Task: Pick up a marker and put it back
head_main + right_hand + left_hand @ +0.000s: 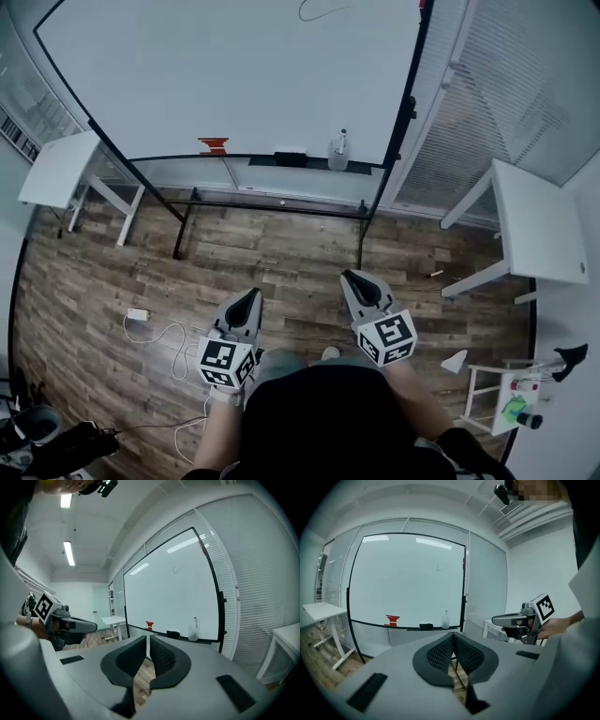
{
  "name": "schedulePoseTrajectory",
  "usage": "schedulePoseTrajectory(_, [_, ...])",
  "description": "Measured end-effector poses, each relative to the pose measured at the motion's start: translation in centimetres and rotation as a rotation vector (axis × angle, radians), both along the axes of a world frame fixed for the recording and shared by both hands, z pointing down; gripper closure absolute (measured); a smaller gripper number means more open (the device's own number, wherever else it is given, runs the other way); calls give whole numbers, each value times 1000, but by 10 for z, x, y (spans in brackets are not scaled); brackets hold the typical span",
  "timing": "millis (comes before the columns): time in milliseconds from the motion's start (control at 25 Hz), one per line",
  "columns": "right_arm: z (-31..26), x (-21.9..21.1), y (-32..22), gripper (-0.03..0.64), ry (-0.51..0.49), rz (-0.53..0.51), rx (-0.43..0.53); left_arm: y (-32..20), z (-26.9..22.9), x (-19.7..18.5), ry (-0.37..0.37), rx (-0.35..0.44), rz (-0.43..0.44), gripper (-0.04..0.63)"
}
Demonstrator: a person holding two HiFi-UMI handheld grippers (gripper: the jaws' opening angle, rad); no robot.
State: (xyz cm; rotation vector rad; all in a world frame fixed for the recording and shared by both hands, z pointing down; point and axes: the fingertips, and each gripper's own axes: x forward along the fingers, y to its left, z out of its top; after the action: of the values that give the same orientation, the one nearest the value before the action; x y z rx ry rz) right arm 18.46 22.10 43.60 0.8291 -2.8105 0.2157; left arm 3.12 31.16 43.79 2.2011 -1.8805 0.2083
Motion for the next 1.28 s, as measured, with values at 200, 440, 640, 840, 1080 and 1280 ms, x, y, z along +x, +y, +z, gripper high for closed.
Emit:
schedulePoseTrajectory(200, [5, 4, -43, 533, -14, 12, 5, -39, 4, 8, -7, -11, 10, 575])
schedulePoseTrajectory(440, [15, -11, -105, 522, 1, 64, -9, -101, 18, -15, 10, -28, 49, 575])
schedulePoseTrajectory(640, [24, -49, -169, 519, 31, 132, -28, -172, 26, -58, 38, -42, 123, 575])
schedulePoseTrajectory(840, [28, -89, -230, 518, 46, 238, -42, -233, 31, -102, 41, -57, 224, 575])
schedulePoseTrajectory(1080, [35, -118, -285, 511, 80, 380, -33, -275, 38, -151, 26, -72, 309, 575])
schedulePoseTrajectory(1280, [49, -121, -323, 511, 115, 454, -47, -291, 48, -176, 25, -106, 311, 575])
